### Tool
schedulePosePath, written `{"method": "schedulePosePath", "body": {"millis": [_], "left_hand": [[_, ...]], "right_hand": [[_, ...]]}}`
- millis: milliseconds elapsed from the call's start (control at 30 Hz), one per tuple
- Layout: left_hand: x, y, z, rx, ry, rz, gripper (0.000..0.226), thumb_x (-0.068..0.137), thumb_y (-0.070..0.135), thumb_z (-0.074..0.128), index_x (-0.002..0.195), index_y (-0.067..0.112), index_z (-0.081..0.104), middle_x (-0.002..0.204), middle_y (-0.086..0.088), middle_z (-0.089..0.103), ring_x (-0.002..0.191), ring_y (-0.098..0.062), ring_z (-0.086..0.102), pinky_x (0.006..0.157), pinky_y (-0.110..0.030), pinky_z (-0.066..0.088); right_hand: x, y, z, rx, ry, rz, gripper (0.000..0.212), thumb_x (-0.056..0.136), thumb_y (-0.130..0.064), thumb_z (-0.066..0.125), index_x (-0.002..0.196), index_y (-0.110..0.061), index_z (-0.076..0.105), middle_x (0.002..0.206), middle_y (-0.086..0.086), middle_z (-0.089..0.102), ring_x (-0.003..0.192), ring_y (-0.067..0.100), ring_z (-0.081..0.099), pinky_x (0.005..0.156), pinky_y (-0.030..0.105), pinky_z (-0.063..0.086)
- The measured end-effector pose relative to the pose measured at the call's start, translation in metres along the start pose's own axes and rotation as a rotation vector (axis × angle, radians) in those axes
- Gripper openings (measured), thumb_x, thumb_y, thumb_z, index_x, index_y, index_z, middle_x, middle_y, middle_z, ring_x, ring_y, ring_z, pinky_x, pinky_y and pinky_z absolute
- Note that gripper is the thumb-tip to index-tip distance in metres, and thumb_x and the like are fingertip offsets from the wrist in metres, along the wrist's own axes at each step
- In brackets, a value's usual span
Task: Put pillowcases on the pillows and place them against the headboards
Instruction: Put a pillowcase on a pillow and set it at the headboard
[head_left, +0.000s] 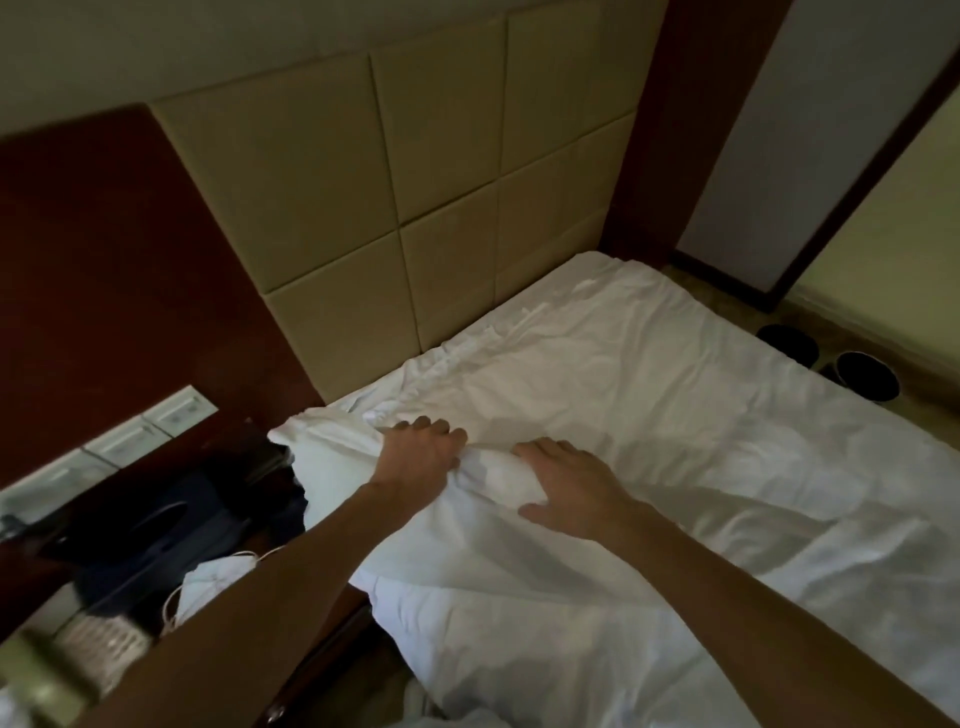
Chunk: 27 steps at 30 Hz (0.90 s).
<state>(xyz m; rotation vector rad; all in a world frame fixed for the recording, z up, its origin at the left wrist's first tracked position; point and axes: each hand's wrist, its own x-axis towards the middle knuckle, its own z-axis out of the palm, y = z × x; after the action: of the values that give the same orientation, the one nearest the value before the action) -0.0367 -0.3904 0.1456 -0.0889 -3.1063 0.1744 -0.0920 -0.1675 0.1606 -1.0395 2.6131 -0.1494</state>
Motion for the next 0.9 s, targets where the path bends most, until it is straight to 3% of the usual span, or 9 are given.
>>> {"method": "schedulePosePath", "body": {"millis": [133, 267, 367, 500, 633, 700, 800, 900], "left_hand": [[-0.009, -0.011, 0.005, -0.016, 0.053, -0.019, 0.018, 0.092, 0.031, 0.055, 0.103, 0.022, 0.067, 0.092, -0.001, 0.069, 0.086, -0.023, 0.065, 0.074, -0.034, 0.048], [-0.034, -0.056, 0.006, 0.104, 0.047, -0.039, 0.044, 0.093, 0.057, 0.040, 0.104, 0.022, 0.064, 0.093, -0.002, 0.068, 0.086, -0.025, 0.065, 0.086, -0.040, 0.048], [-0.059, -0.096, -0.001, 0.218, 0.007, -0.073, 0.061, 0.090, 0.070, 0.033, 0.106, 0.019, 0.063, 0.094, -0.006, 0.067, 0.090, -0.029, 0.063, 0.090, -0.045, 0.044], [-0.068, -0.138, -0.019, 0.288, -0.019, -0.059, 0.056, 0.087, 0.070, 0.048, 0.104, 0.018, 0.060, 0.094, -0.005, 0.066, 0.089, -0.027, 0.060, 0.090, -0.045, 0.042], [-0.063, -0.161, -0.033, 0.195, -0.034, -0.025, 0.040, 0.068, 0.038, 0.082, 0.093, 0.020, 0.058, 0.087, -0.001, 0.062, 0.083, -0.024, 0.060, 0.078, -0.038, 0.046], [-0.062, -0.162, -0.034, 0.099, -0.038, -0.050, 0.040, 0.069, 0.035, 0.082, 0.092, 0.023, 0.053, 0.086, 0.001, 0.061, 0.079, -0.022, 0.060, 0.072, -0.034, 0.046], [-0.060, -0.164, -0.031, 0.024, -0.018, -0.092, 0.048, 0.071, 0.042, 0.079, 0.109, 0.026, 0.054, 0.095, 0.003, 0.063, 0.088, -0.021, 0.061, 0.074, -0.034, 0.047], [-0.061, -0.168, -0.032, 0.108, 0.010, 0.033, 0.042, 0.067, 0.037, 0.080, 0.102, 0.024, 0.063, 0.087, 0.002, 0.065, 0.082, -0.021, 0.062, 0.071, -0.032, 0.048]], "right_hand": [[0.044, -0.040, 0.015, -0.166, 0.017, -0.033, 0.073, 0.080, -0.035, 0.073, 0.140, -0.021, 0.033, 0.128, 0.006, 0.053, 0.113, 0.027, 0.055, 0.090, 0.041, 0.046], [0.069, -0.047, 0.027, -0.274, 0.039, -0.029, 0.065, 0.079, -0.016, 0.071, 0.135, -0.019, 0.038, 0.122, 0.007, 0.055, 0.108, 0.027, 0.057, 0.086, 0.039, 0.047], [0.079, -0.040, 0.029, -0.286, 0.063, -0.058, 0.057, 0.083, -0.016, 0.067, 0.134, -0.022, 0.041, 0.117, 0.004, 0.058, 0.103, 0.025, 0.060, 0.079, 0.035, 0.047], [0.090, -0.039, 0.022, -0.302, 0.048, -0.072, 0.052, 0.086, -0.022, 0.066, 0.132, -0.023, 0.043, 0.116, 0.002, 0.059, 0.102, 0.023, 0.062, 0.079, 0.032, 0.046], [0.099, -0.040, 0.013, -0.321, 0.004, -0.073, 0.051, 0.086, -0.028, 0.067, 0.131, -0.024, 0.043, 0.116, 0.001, 0.059, 0.103, 0.023, 0.062, 0.081, 0.033, 0.048], [0.105, -0.039, 0.008, -0.308, -0.025, -0.079, 0.051, 0.085, -0.033, 0.067, 0.130, -0.025, 0.044, 0.116, 0.000, 0.059, 0.103, 0.023, 0.063, 0.080, 0.034, 0.048], [0.110, -0.038, 0.001, -0.288, -0.081, -0.084, 0.052, 0.086, -0.041, 0.065, 0.131, -0.025, 0.043, 0.121, 0.001, 0.058, 0.109, 0.023, 0.062, 0.083, 0.033, 0.046], [0.111, -0.036, 0.001, -0.286, -0.074, -0.057, 0.052, 0.086, -0.041, 0.065, 0.130, -0.025, 0.043, 0.121, 0.001, 0.058, 0.108, 0.024, 0.063, 0.083, 0.033, 0.047]]}}
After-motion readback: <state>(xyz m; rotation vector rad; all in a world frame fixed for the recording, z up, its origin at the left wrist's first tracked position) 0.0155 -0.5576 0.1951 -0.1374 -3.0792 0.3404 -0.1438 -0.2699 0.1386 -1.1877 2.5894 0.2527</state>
